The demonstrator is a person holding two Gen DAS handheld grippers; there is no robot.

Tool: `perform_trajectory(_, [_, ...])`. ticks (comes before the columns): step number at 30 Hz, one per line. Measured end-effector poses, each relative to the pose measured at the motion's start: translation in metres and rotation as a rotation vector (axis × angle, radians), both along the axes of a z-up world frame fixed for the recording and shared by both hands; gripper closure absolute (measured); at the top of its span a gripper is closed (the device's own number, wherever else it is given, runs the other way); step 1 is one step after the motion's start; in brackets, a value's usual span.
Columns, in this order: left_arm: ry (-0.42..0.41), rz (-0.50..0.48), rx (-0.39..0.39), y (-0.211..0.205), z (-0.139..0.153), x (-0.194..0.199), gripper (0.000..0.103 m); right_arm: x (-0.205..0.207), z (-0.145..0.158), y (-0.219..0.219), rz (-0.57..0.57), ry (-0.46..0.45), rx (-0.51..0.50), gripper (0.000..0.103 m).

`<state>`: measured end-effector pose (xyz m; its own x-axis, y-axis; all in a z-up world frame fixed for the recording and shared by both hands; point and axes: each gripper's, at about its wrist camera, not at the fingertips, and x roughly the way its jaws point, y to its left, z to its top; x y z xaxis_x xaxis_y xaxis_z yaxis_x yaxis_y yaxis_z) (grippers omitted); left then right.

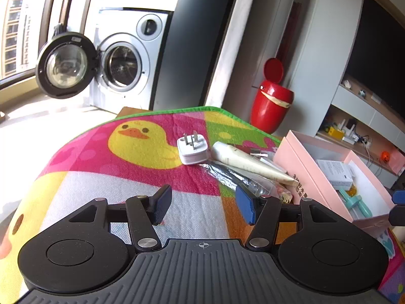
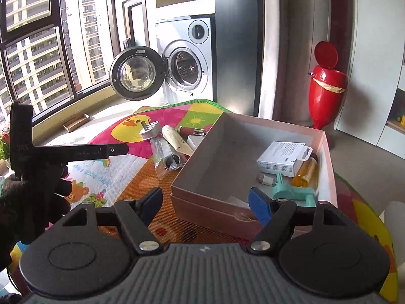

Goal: Organize rigid objects

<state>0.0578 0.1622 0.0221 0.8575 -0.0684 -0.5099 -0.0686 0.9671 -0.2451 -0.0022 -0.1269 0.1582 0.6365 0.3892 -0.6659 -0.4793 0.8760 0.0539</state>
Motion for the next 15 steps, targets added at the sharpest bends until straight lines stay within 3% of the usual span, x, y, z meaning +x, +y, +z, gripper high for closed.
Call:
perform_trajectory(5, [-0.074, -0.032, -0.075, 0.008, -0.014, -0.005, 0.042, 0.066, 0.011, 0.063, 0.013, 0.065, -0.035, 0.028])
perform_trajectory(9, [-0.079, -0.092, -0.129, 0.012, -0.022, -0.005, 0.042, 0.128, -0.003, 0.118, 0.0, 0.132, -0.121, 0.029])
perform_trajectory(10, [-0.077, -0.096, -0.143, 0.014, -0.022, -0.005, 0.042, 0.141, -0.009, 0.128, -0.016, 0.139, -0.142, 0.032])
perform_trajectory(12, [-0.077, -0.093, -0.166, 0.017, -0.021, -0.006, 0.042, 0.174, -0.025, 0.149, -0.059, 0.168, -0.188, 0.057])
perform_trajectory(15, [-0.068, -0.092, -0.164, 0.019, -0.022, -0.008, 0.042, 0.212, -0.049, 0.169, -0.091, 0.205, -0.219, 0.06])
